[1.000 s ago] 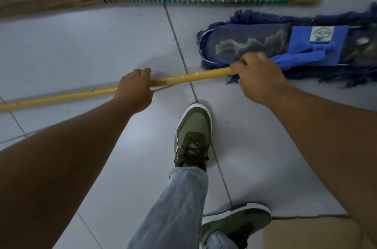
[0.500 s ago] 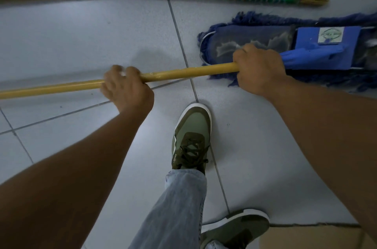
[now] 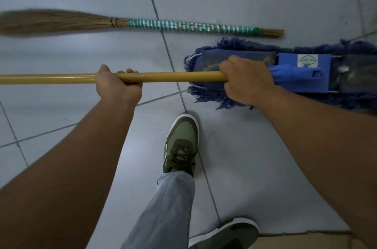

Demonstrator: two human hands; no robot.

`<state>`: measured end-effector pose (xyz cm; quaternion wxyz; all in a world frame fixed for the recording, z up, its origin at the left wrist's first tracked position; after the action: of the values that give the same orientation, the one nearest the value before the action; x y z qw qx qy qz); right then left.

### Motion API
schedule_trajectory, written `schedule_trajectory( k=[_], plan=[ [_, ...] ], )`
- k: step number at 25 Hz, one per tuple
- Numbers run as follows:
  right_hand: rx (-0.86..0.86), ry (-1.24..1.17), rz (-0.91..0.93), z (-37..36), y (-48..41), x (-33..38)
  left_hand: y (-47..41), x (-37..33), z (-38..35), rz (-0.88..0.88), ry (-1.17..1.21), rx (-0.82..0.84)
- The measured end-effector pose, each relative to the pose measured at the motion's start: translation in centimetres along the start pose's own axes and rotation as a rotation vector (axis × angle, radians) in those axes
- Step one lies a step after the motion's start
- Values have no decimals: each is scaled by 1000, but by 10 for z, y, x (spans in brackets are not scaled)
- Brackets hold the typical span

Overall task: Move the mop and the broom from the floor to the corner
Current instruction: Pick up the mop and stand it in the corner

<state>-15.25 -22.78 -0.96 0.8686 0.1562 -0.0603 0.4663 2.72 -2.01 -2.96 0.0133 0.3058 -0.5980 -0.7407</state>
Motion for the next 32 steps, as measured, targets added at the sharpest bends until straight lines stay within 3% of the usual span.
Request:
schedule_trajectory(
  k=[6, 17, 22, 26, 29, 32],
  plan=[
    [-39, -46, -6, 73, 13, 10, 82, -39, -18, -91, 77, 118],
    [-212, 68, 47, 351, 31, 45, 296, -135, -66, -83, 119, 104],
    [-263, 83, 13, 487, 91, 49, 433, -161, -64, -87, 86, 95],
    [-296, 107, -103, 578, 154, 47, 545, -174, -64, -240, -104, 383],
    [-342, 124, -205, 629, 214, 46, 615, -165, -41, -108, -57, 322],
    [-407, 129, -301, 660, 277, 42, 680, -154, -17, -124, -99, 334]
  ],
)
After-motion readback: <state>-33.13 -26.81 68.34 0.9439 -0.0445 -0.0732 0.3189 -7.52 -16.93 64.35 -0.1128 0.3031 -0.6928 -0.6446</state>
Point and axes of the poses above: each hand's wrist, its own y-axis away from the middle knuckle, its own z-axis out of the back of the hand, x = y × z, the point moved 10 cm from there along -y, towards the middle knuckle, and after that the axes turned 12 degrees about -x, right-handed, at the moved point
